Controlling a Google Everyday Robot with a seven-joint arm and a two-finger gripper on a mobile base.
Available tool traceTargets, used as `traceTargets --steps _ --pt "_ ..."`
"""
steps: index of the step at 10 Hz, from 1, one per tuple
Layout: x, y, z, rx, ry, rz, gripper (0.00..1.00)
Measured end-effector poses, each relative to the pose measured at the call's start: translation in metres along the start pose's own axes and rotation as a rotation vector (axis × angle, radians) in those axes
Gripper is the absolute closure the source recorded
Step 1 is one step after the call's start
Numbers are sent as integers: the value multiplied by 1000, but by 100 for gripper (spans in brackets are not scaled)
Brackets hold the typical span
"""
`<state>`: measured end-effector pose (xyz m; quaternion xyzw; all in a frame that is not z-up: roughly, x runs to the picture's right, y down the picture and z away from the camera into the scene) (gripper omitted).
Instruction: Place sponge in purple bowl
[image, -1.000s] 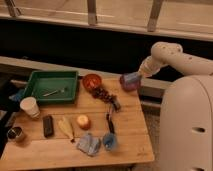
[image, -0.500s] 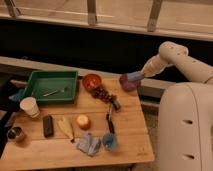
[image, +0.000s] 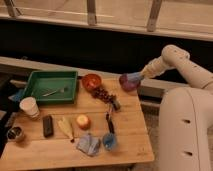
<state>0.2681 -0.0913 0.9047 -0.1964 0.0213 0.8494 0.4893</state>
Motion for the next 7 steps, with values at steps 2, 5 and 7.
traceTargets --steps 2,5,7 --pt "8 20 8 22 -53 -29 25" --pt "11 30 11 30 -67 -42 25" --pt "11 28 10 31 -68 -40 25"
